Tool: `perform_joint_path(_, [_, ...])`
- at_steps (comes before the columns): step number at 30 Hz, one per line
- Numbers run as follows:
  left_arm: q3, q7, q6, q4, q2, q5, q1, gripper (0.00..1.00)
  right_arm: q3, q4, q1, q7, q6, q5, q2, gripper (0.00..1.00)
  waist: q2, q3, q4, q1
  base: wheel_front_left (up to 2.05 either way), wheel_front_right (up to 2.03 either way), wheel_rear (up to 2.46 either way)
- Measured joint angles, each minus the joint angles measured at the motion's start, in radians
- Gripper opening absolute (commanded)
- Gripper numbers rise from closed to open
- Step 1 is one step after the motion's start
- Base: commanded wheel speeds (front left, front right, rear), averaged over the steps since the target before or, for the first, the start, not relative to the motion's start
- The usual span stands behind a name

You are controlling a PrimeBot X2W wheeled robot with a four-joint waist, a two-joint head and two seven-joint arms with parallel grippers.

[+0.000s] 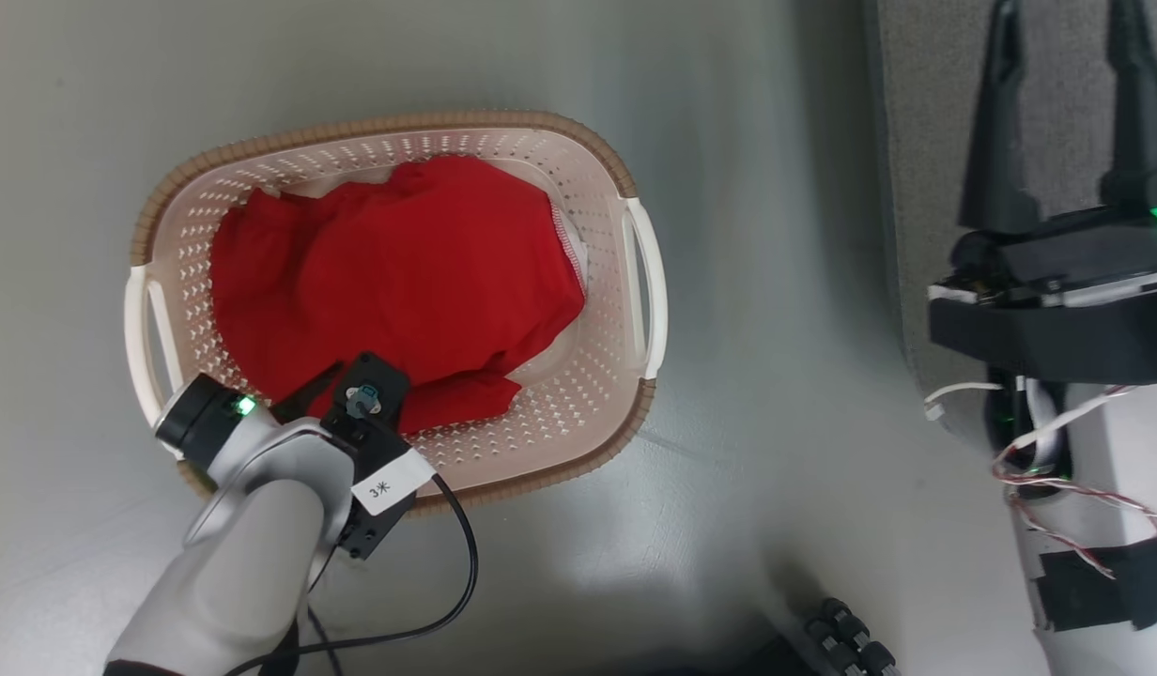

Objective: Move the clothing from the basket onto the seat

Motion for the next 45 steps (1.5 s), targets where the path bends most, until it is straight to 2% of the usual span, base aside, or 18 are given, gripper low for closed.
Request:
perform_joint_path(11, [-0.085, 0.014, -0.007, 0.071, 0.041, 0.105, -0.073, 1.00, 0.022, 0.006, -0.019, -0.008, 0.004, -0.009, 0.012, 1.00, -0.0001, 0.036, -0.039, -0.0001, 0.00, 0.00, 0.00])
perform_joint_path(17, [-0.088, 0.000, 0.014, 0.089, 0.037, 0.120, -0.105, 1.00, 0.021, 0.010, -0.019, -0.009, 0.004, -0.009, 0.015, 1.00, 0.0000, 0.059, -0.053, -0.0001, 0.00, 0.00, 0.00])
perform_joint_path(18, [-0.088, -0.005, 0.018, 0.094, 0.034, 0.120, -0.108, 0.65, 0.021, 0.013, -0.019, -0.009, 0.004, -0.009, 0.015, 1.00, -0.0001, 0.062, -0.055, -0.0001, 0.00, 0.00, 0.00])
perform_joint_path(19, [-0.087, -0.011, 0.022, 0.097, 0.029, 0.120, -0.112, 0.16, 0.021, 0.014, -0.019, -0.009, 0.004, -0.009, 0.015, 1.00, 0.0000, 0.064, -0.056, -0.0001, 0.00, 0.00, 0.00])
perform_joint_path(20, [-0.087, -0.011, 0.022, 0.097, 0.029, 0.120, -0.112, 0.00, 0.021, 0.014, -0.019, -0.009, 0.004, -0.009, 0.015, 1.00, 0.0000, 0.064, -0.056, -0.0001, 0.00, 0.00, 0.00])
perform_joint_path(27, [-0.063, -0.081, 0.031, 0.106, -0.009, 0.096, -0.118, 0.00, 0.013, 0.043, -0.019, -0.016, 0.004, -0.010, 0.016, 1.00, 0.0000, 0.059, -0.050, -0.0001, 0.00, 0.00, 0.00])
perform_joint_path(33, [-0.010, -0.175, 0.036, 0.099, -0.050, 0.024, -0.122, 0.00, 0.012, 0.077, -0.020, -0.016, 0.004, -0.018, 0.016, 1.00, -0.0001, 0.031, -0.038, -0.0001, 0.00, 0.00, 0.00])
perform_joint_path(45, [0.090, -0.353, 0.029, 0.074, -0.080, -0.114, -0.111, 0.00, 0.032, 0.175, -0.015, -0.016, 0.024, -0.019, 0.017, 1.00, -0.0002, -0.101, -0.001, -0.0002, 0.00, 0.00, 0.00])
